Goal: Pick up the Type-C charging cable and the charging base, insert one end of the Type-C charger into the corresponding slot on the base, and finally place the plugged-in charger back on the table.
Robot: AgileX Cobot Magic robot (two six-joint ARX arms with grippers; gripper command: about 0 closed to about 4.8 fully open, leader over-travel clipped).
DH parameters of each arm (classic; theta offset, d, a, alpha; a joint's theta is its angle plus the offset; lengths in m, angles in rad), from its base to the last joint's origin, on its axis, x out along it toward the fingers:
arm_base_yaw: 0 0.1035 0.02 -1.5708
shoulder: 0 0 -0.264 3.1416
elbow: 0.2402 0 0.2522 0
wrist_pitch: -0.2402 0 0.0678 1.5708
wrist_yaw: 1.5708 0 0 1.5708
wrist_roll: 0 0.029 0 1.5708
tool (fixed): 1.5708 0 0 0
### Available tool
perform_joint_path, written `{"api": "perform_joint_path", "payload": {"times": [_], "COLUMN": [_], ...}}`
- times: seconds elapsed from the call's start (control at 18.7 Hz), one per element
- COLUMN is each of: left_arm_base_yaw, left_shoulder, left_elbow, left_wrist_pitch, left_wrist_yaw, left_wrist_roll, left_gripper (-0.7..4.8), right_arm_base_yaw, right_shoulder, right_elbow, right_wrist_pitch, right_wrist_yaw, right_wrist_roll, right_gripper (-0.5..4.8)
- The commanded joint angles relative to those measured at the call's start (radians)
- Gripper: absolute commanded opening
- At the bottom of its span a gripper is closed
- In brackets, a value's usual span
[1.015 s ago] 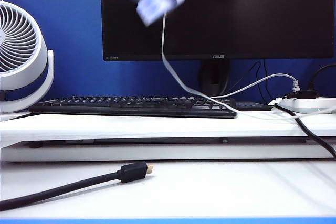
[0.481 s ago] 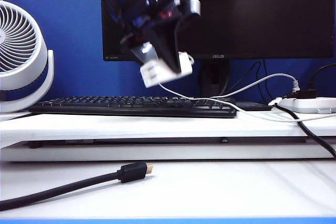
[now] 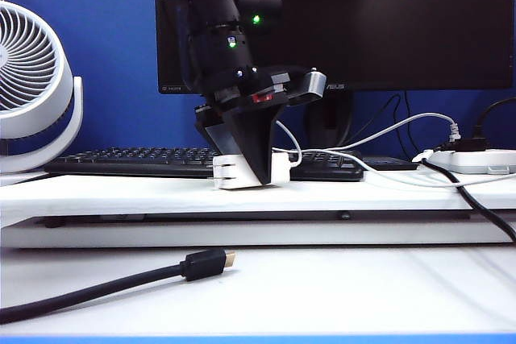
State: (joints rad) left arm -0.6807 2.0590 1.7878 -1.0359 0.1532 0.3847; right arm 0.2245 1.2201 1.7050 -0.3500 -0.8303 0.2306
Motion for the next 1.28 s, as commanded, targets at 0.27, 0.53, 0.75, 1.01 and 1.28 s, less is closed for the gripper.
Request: {"api": "perform_joint_path", "payload": {"times": [0.27,0.53,0.75,1.01,1.28], "left_arm_base_yaw": [-0.003,-0.003,-0.003,-0.004,-0.004], "left_shoulder": [-0.021,-0.079,-0.234,-0.51,-0.802], "left_elbow": [0.001,0.003,0.005,0.005,0.005], "left_wrist_pitch": [-0.012,-0.014,-0.015,0.005,0.117], "left_wrist_yaw": [0.0,-0.02,-0.045,-0.046,-0.067], "left_wrist_roll": [-0.045,-0.045,-0.101,-0.145,-0.175], "left_gripper": [4.54,4.66,0.63,-0.05,-0.05], "right_arm_base_yaw": [0.001,0.001,0.001,0.002,0.025], "right_shoulder": [-0.004,-0.006,-0.032,-0.115,-0.268], "right_elbow": [0.005,0.005,0.005,0.004,-0.129], "right_wrist_pitch": [-0.016,-0.016,-0.024,-0.163,-0.318], "right_wrist_yaw": [0.053,0.055,0.15,0.399,0.598], "right_wrist_roll": [-0.023,-0.023,-0.023,-0.101,-0.182], "right_gripper": [1.85,1.85,-0.15,-0.06,-0.06]}}
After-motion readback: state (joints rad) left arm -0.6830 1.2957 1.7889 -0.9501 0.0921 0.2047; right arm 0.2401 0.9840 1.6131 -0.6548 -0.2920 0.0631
